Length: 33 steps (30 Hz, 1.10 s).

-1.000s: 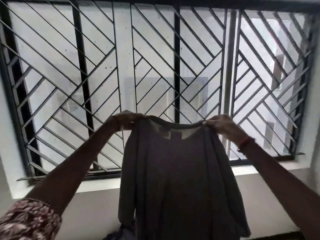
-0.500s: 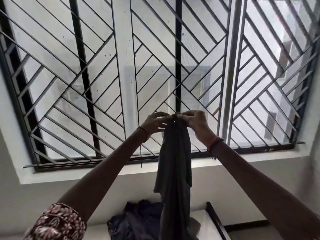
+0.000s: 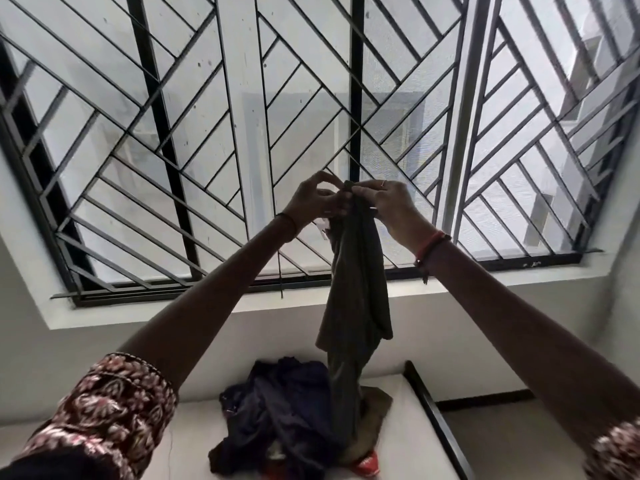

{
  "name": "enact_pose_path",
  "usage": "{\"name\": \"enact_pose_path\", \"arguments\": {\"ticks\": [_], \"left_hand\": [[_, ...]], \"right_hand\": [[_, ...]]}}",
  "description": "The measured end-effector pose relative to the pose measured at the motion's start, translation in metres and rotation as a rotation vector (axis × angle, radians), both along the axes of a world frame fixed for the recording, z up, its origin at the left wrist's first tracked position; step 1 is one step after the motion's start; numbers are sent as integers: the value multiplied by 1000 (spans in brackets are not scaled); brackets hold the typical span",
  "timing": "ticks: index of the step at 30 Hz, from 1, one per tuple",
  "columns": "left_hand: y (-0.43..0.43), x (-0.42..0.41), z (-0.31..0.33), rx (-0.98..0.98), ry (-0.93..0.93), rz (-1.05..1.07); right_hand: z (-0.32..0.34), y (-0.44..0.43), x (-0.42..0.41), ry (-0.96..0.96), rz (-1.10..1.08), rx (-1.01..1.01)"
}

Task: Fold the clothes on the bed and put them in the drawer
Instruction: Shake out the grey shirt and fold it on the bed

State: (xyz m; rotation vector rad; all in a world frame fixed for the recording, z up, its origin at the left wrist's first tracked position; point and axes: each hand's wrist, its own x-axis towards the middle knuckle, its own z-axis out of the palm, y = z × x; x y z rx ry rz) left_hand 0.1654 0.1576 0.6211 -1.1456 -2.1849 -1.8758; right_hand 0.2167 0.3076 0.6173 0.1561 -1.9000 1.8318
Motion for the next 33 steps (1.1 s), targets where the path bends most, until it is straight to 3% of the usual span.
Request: {"name": "enact_pose_path", "arguments": {"ticks": [5, 9, 11, 13, 16, 19, 27, 30, 33], "left_hand": [[7, -14, -2, -153, 350, 211], [16, -9, -8, -134, 131, 105], [20, -13, -11, -149, 175, 132], [20, -15, -11, -163, 243, 153], [21, -17, -11, -188, 292, 183], [19, -20, -7, -138, 330, 211], [-2, -36, 25, 75, 368, 281], [-8, -46, 31, 50, 398, 313], [-12, -52, 34, 72, 380, 338]], "right_hand": [[-2, 7, 6, -3, 143, -149], [-6, 10, 7, 6, 203, -230], [-12, 11, 9, 16, 187, -225], [-22, 12, 11, 64, 129, -127], [-41, 13, 12, 125, -66, 179], [-66, 11, 8, 90, -143, 368], [-130, 34, 6, 16, -258, 431], [-138, 43, 10, 179, -355, 571], [-153, 54, 6, 300, -440, 929]]}}
